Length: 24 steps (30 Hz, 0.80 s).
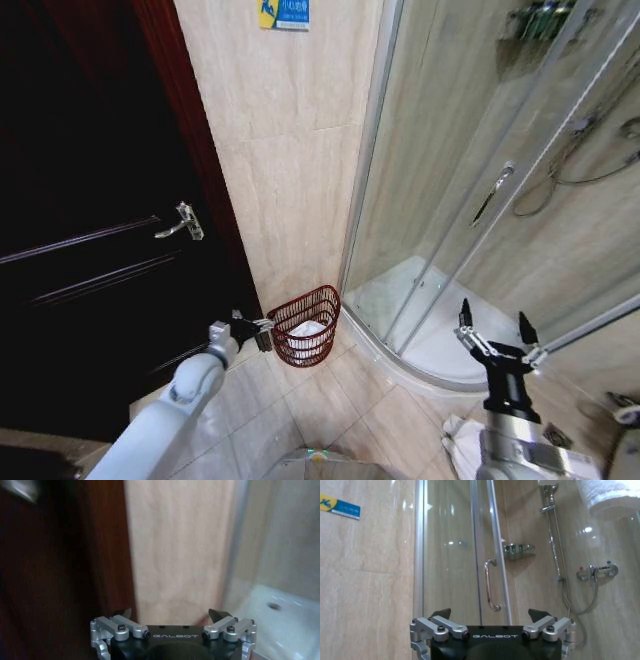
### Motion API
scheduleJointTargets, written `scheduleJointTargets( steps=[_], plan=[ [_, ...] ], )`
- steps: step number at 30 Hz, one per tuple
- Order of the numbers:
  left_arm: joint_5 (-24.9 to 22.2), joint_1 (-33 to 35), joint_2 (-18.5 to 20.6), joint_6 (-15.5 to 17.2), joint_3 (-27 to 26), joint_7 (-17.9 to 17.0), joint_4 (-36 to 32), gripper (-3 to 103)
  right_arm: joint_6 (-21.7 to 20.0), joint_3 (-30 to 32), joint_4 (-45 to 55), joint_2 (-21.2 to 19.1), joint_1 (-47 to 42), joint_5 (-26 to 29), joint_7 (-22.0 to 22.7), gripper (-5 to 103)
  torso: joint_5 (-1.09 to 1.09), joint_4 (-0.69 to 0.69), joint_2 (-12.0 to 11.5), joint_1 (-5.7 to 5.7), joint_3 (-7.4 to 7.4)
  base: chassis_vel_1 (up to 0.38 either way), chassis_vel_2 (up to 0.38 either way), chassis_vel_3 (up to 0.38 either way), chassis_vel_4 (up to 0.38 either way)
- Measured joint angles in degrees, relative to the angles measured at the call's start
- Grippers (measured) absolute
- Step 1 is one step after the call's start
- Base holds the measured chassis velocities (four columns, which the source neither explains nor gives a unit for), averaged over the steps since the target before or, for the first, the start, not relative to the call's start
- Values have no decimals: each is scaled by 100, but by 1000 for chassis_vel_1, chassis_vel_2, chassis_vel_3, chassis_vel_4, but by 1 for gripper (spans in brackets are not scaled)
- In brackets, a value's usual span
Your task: Discard the used towel into the hamper.
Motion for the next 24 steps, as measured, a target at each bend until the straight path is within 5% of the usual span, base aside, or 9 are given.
scheduleJointTargets(
  steps=[6,12,19,24],
  plan=[
    [601,885,-851,46,-949,258,-903,100,-136,49,35,-124,141,78,67,100,3,3,0,0,0,0,0,0,0],
    [709,1436,-1424,34,-1302,321,-1629,100,-155,34,83,-140,161,126,69,100,3,0,0,0,0,0,0,0,0],
    [760,1830,-2262,65,-977,277,-2259,100,-155,144,112,-161,210,320,71,100,4,0,0,0,0,0,0,0,0],
    [742,1981,-2412,116,-653,226,-2529,100,-175,115,175,-178,218,335,61,100,4,0,0,1,0,0,0,0,0]
  ],
)
